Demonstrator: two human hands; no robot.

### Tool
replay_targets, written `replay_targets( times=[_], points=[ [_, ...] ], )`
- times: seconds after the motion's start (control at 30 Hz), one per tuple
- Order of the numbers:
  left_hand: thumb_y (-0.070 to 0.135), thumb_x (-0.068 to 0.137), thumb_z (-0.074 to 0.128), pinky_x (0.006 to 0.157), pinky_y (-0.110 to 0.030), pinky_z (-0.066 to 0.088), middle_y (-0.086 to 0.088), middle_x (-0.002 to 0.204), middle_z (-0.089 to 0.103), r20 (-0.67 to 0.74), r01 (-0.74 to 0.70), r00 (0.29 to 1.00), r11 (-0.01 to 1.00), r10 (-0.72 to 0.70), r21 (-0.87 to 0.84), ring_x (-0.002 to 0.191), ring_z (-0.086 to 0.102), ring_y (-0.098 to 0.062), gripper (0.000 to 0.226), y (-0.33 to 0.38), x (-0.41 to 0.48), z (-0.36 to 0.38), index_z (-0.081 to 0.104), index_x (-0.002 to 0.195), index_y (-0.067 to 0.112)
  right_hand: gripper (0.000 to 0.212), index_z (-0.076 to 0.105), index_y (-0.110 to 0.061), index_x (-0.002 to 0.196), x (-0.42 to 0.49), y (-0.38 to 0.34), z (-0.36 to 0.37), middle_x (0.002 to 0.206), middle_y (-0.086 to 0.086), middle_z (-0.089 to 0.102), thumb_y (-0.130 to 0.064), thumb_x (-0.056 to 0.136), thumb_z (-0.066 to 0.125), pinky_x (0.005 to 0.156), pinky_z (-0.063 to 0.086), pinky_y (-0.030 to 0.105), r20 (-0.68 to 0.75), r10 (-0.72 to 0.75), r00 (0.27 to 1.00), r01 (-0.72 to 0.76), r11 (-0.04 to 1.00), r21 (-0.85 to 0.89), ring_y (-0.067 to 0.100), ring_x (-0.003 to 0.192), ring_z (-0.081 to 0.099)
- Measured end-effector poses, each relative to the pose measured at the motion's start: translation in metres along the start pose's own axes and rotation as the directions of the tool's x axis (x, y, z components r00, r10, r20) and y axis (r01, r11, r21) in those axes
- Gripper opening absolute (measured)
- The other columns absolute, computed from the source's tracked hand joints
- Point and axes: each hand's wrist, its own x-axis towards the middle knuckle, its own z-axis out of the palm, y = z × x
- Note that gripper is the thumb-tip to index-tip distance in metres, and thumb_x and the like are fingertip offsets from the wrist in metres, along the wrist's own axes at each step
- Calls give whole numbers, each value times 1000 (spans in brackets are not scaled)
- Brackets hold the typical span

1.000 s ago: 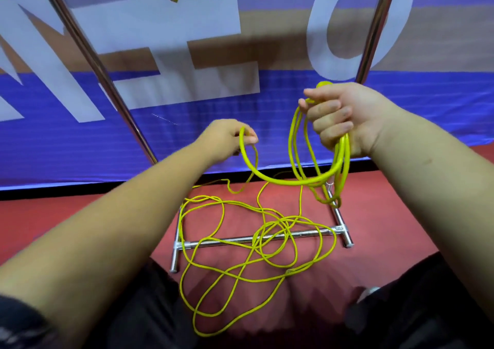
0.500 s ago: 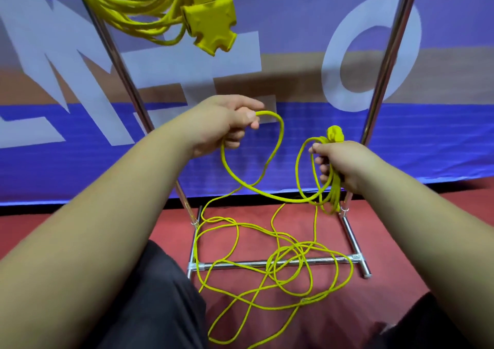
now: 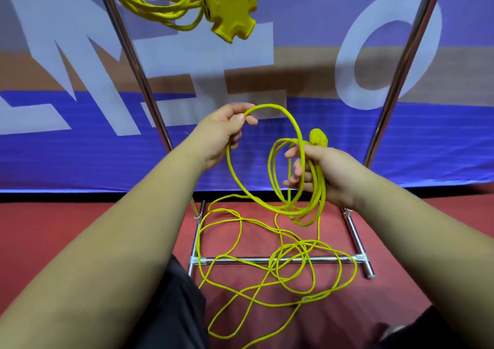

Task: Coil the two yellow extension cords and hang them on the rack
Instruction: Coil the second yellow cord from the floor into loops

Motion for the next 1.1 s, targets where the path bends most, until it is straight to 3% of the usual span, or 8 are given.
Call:
replay_targets(
  times=[0.13,0.27,0.4,0.5,0.7,0.93,1.03,1.1],
  points=[
    [15,108,45,68,-32,46,7,111,78,4,42,999,951,-45,307,73,52,-12,25,-14,-1,3,63,118,28,45,68,-18,97,-7,-6,7,67,-1,58,-58,107,49,60,61,38,-5,-5,1000,5,1000,-3,15,52,57],
    [14,108,46,71,-32,51,4,104,79,95,50,991,918,-95,393,77,60,-12,23,-20,-3,16,62,111,30,50,66,-20,95,-10,-11,9,67,-3,56,-67,101,52,50,55,33,-32,-30,999,30,999,22,14,51,56],
    [12,107,49,80,-42,59,1,104,75,110,35,990,905,-89,424,83,70,-17,24,-21,-4,26,64,109,30,53,64,-18,98,-12,-13,8,65,-1,53,-70,95,59,48,51,32,2,-26,1000,26,998,62,15,47,52],
    [11,106,50,88,-47,60,0,104,74,102,19,992,888,-74,459,94,74,-24,25,-22,-4,30,64,107,31,35,61,-18,95,-13,-14,9,62,1,51,-52,103,60,44,45,28,35,-50,998,48,997,66,15,41,47],
    [8,103,53,88,-43,58,-6,104,70,121,-61,993,909,12,413,86,68,-13,27,-20,-1,39,66,107,30,16,65,-14,99,-17,-18,4,73,0,59,-25,99,54,49,52,32,96,-35,995,27,996,87,16,48,52],
    [3,101,56,85,-46,58,4,88,67,132,-129,987,936,90,327,85,60,-12,30,-18,1,45,72,101,27,26,61,-18,94,-18,-20,1,68,-5,50,-42,103,60,42,40,25,60,-29,998,23,995,100,11,45,44],
    [3,100,58,83,-46,56,-6,89,66,114,-149,986,949,121,279,83,57,-13,28,-19,2,49,74,100,26,21,59,-17,96,-17,-18,-2,65,-6,43,-34,107,54,36,31,21,69,-30,997,23,994,106,7,40,35],
    [5,100,59,90,-49,56,-15,96,69,113,-163,984,953,138,257,87,60,-13,26,-20,3,51,75,101,26,28,61,-16,98,-17,-18,-1,62,-6,40,-42,107,54,34,27,19,79,-42,996,34,994,102,6,37,32]
  ],
)
